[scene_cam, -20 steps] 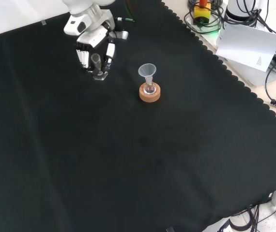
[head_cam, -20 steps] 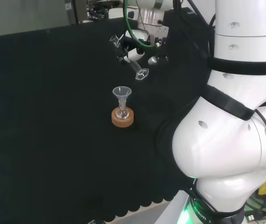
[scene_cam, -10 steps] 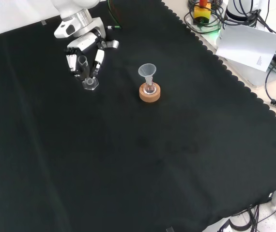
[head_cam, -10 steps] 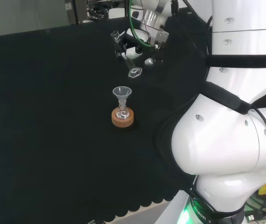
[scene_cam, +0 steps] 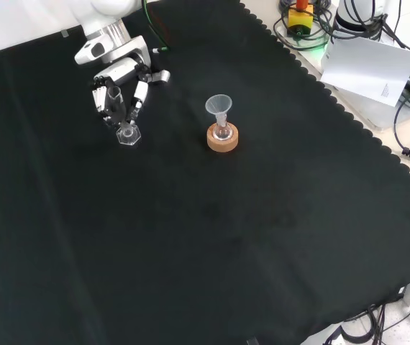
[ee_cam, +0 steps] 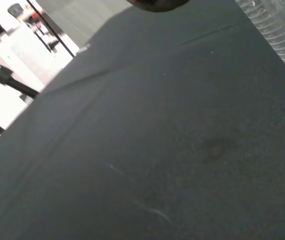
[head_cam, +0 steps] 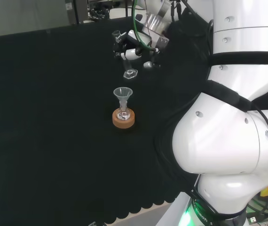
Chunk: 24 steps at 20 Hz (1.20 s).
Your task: Put the graduated cylinder back on the table.
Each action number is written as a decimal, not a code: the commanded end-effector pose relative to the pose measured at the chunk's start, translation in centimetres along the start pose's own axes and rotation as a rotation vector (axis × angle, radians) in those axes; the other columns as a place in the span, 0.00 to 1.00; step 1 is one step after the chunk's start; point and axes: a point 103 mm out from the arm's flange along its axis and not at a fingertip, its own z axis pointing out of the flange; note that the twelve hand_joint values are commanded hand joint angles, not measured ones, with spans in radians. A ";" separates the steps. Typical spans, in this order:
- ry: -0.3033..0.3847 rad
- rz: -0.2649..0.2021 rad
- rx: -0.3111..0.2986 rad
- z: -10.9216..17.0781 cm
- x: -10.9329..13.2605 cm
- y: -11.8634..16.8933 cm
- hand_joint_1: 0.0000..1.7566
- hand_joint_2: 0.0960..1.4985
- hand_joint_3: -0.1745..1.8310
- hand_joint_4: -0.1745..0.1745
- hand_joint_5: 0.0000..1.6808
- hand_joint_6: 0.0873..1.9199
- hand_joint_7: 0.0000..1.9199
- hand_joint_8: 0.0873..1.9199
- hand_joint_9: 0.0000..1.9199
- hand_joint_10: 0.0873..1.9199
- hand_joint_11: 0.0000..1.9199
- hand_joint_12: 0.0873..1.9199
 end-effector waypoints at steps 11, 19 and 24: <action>0.079 -0.018 -0.064 2.1 -0.4 1.8 0.72 0.72 0.09 0.00 0.58 0.50 0.52 0.49 0.74 0.00 0.63 0.36; 0.120 -0.012 -0.074 2.9 -1.2 1.9 0.71 0.73 0.09 0.00 0.57 0.52 0.51 0.51 0.72 0.00 0.61 0.37; 0.161 -0.008 -0.080 3.5 -1.1 1.9 0.69 0.74 0.09 0.00 0.56 0.54 0.49 0.48 0.71 0.00 0.60 0.39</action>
